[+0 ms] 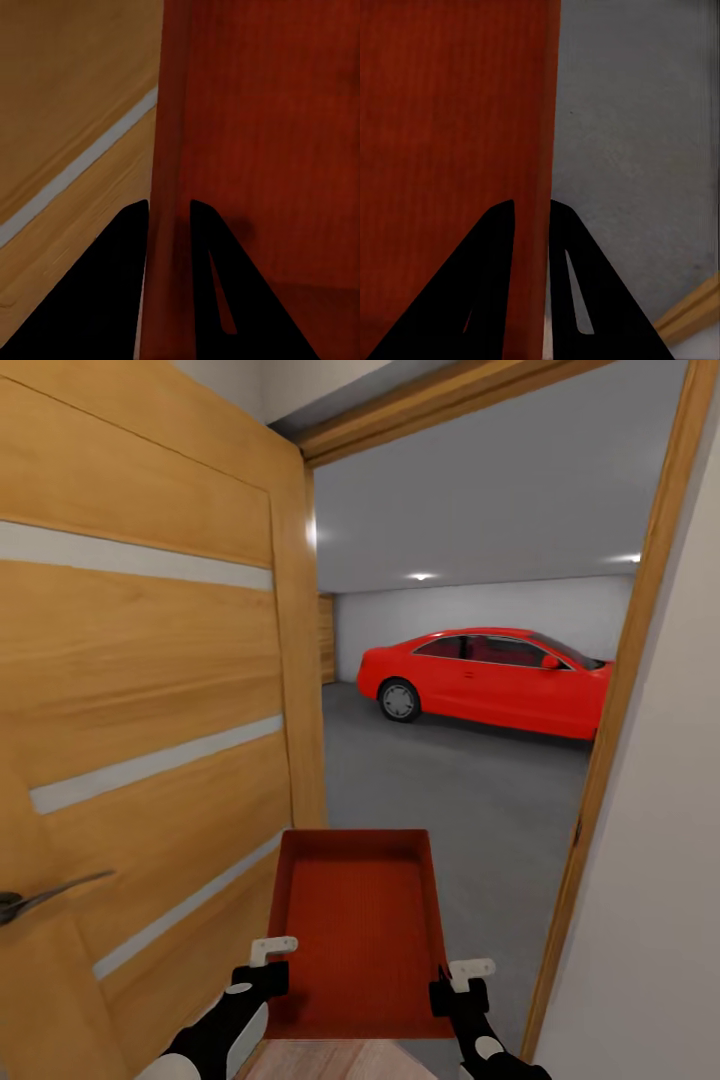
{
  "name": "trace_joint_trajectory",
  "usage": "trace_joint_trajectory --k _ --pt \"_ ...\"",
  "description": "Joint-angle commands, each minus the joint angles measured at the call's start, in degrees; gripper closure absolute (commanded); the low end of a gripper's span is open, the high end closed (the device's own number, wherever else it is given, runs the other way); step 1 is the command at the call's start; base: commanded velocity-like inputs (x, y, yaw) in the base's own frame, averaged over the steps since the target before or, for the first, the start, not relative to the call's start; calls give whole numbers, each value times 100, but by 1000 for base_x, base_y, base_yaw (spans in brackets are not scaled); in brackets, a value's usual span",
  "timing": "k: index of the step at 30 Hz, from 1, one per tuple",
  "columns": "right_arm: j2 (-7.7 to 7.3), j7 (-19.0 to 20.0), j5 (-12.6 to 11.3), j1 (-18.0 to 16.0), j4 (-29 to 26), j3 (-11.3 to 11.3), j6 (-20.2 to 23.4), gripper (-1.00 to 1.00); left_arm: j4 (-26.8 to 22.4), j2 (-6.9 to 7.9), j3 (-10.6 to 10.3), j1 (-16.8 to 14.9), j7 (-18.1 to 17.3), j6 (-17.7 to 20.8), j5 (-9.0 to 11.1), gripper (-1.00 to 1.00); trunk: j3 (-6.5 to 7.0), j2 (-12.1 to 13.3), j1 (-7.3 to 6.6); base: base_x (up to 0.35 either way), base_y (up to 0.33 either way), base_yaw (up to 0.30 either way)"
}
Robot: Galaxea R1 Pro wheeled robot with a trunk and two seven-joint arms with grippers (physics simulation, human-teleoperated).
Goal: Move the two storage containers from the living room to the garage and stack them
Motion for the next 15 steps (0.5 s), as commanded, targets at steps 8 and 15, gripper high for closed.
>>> trace_joint_trajectory --k 8,15 --pt "-23 -380 -63 -11 -2 -68 -457 100 7 53 -42 2 89 40 62 100 -10 -8 4 250 216 -269" --pt "-23 -380 -63 -11 -2 -68 -457 100 7 53 -42 2 89 40 62 100 -10 -8 4 251 216 -271"
